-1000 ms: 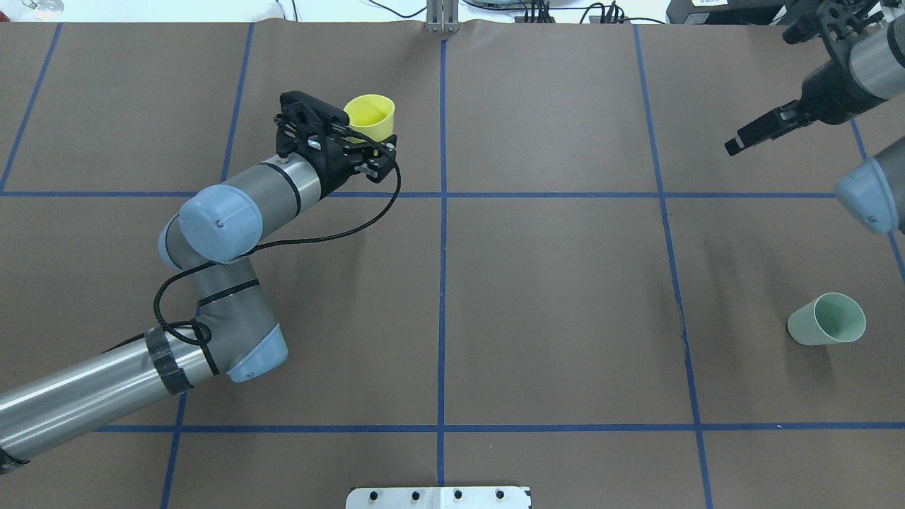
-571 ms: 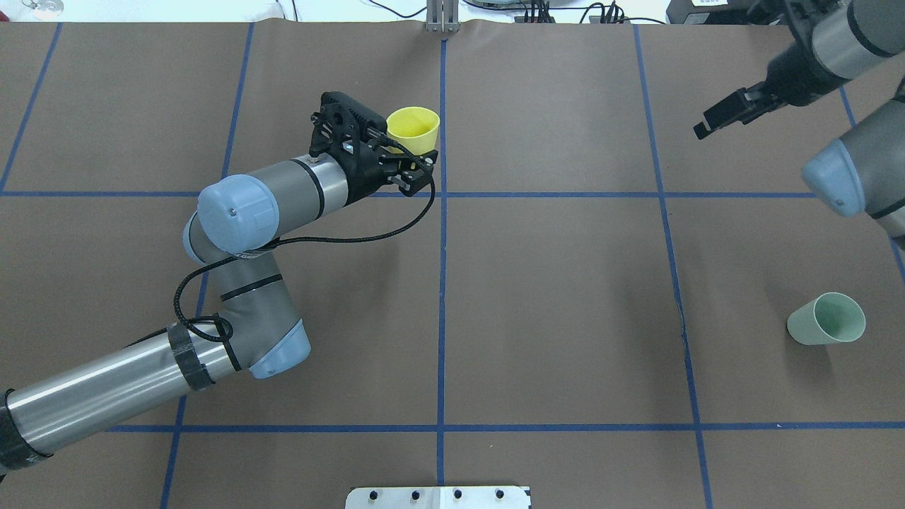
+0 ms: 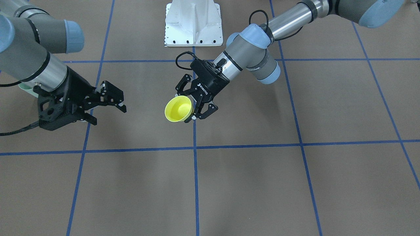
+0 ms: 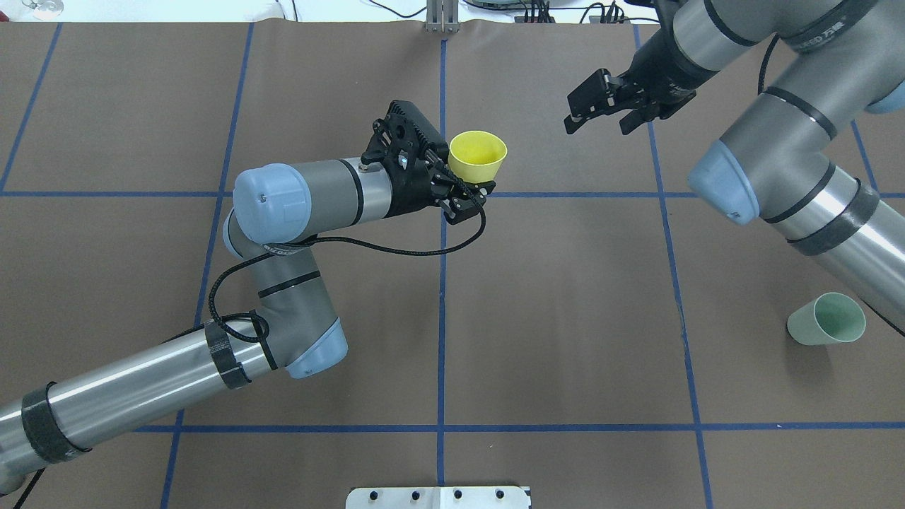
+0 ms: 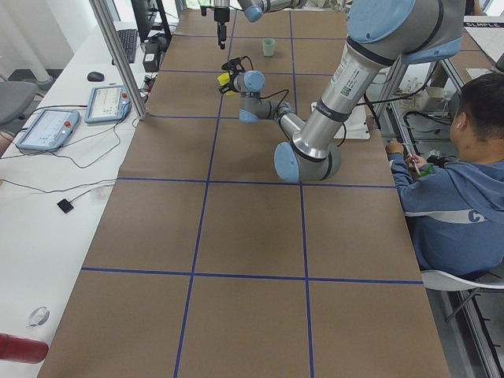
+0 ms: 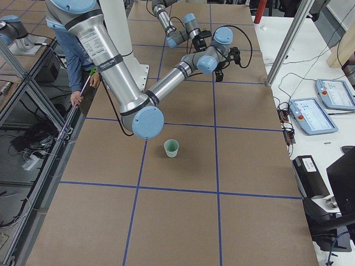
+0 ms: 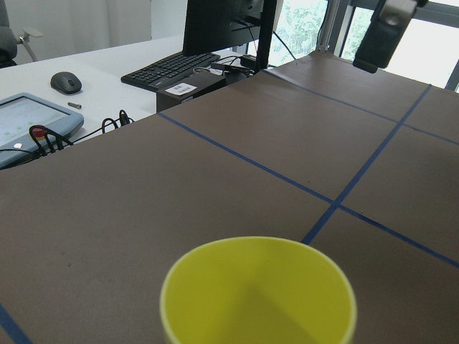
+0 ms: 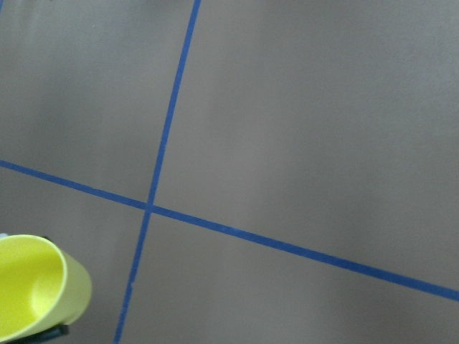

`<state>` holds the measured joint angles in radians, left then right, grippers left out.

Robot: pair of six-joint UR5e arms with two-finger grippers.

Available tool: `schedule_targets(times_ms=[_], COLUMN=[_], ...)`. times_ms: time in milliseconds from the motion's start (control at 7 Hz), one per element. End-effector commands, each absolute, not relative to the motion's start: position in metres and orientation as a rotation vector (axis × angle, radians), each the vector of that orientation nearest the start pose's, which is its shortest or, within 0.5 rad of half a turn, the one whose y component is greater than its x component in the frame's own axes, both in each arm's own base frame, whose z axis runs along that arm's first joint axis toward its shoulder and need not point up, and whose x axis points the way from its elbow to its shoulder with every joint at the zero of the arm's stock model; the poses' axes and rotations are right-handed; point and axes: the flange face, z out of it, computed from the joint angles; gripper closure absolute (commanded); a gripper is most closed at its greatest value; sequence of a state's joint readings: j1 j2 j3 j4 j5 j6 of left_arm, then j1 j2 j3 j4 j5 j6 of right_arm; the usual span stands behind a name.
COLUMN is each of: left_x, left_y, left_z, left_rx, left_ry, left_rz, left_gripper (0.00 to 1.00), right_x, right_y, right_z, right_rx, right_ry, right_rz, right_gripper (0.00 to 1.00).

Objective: Transfer and stack yellow cup on green cup

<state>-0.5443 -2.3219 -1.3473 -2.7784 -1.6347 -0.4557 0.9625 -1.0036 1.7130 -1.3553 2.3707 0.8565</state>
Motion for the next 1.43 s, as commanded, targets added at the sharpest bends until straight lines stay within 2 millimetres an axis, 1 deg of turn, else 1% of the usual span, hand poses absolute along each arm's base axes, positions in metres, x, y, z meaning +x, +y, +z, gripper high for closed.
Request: schedule_targets(times_ms=[0,143,286,429,571,714,857,1000,1143,1286], left_x=[0.546,0.547,0.553,0.551,0.56,0.563,0.562,0.565,0.571,0.572], left_y=[-0.463,-0.455,-0.443,-0.44,-0.426,-0.42,-0.419,-0.415,-0.407,-0.405], left_z=[0.161,0.177,0.182,0.189,0.188,0.182,0.183,0.18,0.18,0.178], left_rx=[1.358,1.396,1.401,1.409,1.408,1.414,1.414,1.411,1.403,1.402], left_ry=[1.22,1.202,1.219,1.229,1.257,1.273,1.273,1.282,1.293,1.297], left_rz=[0.54,0.584,0.596,0.595,0.609,0.612,0.612,0.616,0.625,0.626], left_gripper=[1.0,1.0,1.0,1.0,1.0,1.0,1.0,1.0,1.0,1.0], right_x=[-0.338,-0.339,-0.341,-0.342,-0.345,-0.355,-0.365,-0.373,-0.376,-0.387], right_y=[-0.544,-0.542,-0.536,-0.533,-0.531,-0.525,-0.52,-0.515,-0.513,-0.506], right_z=[0.21,0.21,0.214,0.209,0.21,0.208,0.209,0.21,0.21,0.21], right_rx=[0.06,0.027,-0.015,-0.041,-0.048,-0.06,-0.069,-0.078,-0.082,-0.093], right_ry=[-1.182,-1.2,-1.218,-1.234,-1.234,-1.235,-1.231,-1.23,-1.229,-1.225], right_rz=[-0.164,-0.18,-0.2,-0.204,-0.208,-0.22,-0.233,-0.242,-0.247,-0.254], right_gripper=[0.02,0.02,0.02,0.02,0.02,0.02,0.02,0.02,0.02,0.04])
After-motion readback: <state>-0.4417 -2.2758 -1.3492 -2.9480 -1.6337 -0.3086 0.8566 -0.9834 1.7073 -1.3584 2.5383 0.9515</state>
